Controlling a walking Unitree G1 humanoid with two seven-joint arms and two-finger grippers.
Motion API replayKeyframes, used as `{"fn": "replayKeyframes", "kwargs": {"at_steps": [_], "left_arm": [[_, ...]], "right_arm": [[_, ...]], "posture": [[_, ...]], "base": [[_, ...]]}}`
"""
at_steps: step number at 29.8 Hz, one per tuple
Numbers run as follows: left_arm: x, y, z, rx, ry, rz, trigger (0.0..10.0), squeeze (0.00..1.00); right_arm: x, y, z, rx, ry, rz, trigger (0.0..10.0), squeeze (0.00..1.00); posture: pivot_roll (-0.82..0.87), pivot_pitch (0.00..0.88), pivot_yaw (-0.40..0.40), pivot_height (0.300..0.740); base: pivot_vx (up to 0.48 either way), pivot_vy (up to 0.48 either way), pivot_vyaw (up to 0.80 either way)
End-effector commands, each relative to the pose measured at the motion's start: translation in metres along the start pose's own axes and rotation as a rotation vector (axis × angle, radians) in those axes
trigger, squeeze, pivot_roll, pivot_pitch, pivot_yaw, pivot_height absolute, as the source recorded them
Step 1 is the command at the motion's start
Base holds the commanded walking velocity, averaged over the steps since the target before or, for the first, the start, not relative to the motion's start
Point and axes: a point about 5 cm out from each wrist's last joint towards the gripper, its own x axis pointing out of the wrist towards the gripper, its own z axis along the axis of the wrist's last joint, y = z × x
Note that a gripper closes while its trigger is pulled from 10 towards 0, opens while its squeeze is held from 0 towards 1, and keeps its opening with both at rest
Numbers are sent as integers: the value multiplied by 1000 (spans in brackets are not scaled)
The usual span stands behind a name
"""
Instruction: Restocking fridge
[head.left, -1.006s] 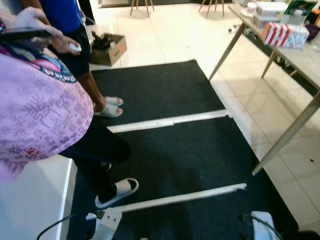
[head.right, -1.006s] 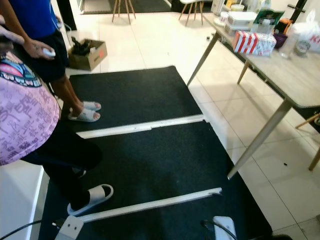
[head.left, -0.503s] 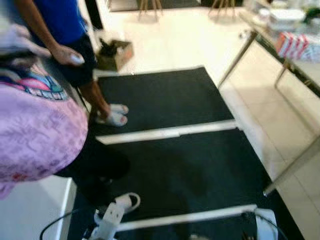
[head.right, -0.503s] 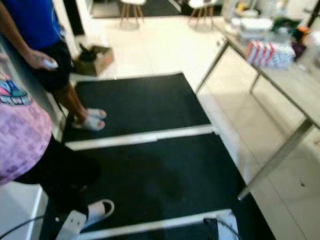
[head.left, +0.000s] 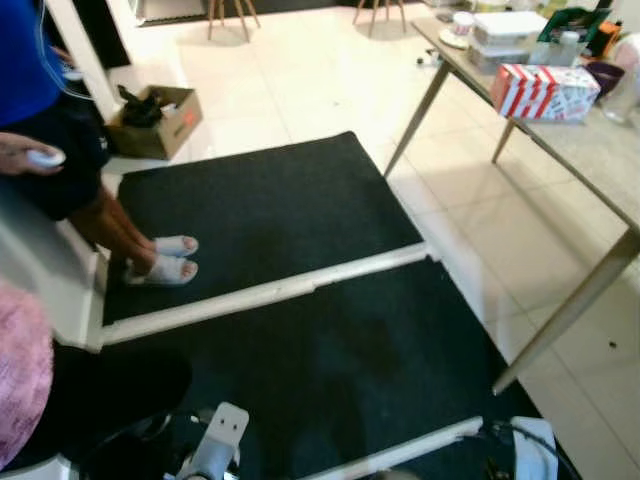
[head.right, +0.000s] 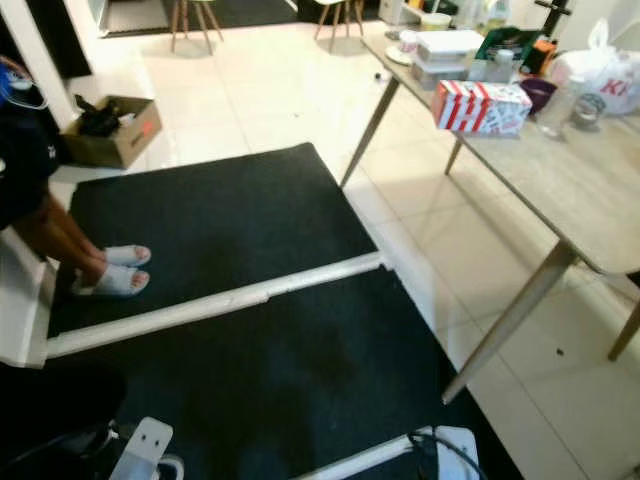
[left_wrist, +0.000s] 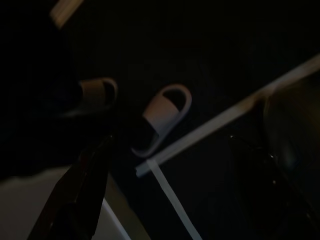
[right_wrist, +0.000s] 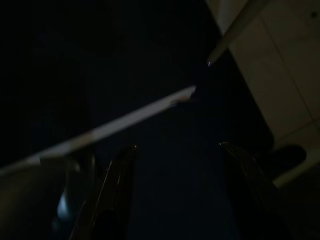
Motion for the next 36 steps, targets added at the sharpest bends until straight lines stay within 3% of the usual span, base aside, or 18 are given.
{"fn": "replayKeyframes", "kwargs": {"at_steps": [1, 36], "left_arm": [[-1, -1, -3, 8, 12, -6, 10000, 0], [-2, 3, -7, 23, 20, -5, 10000, 0]], "right_arm": [[0, 3, -2, 12, 8, 7, 10000, 0], [-1, 7, -4, 8, 6, 14, 10000, 0]], "posture": [[-61, 70, -30, 740], [-47, 72, -18, 740]], "base": [[472, 0, -575], [452, 0, -40]]}}
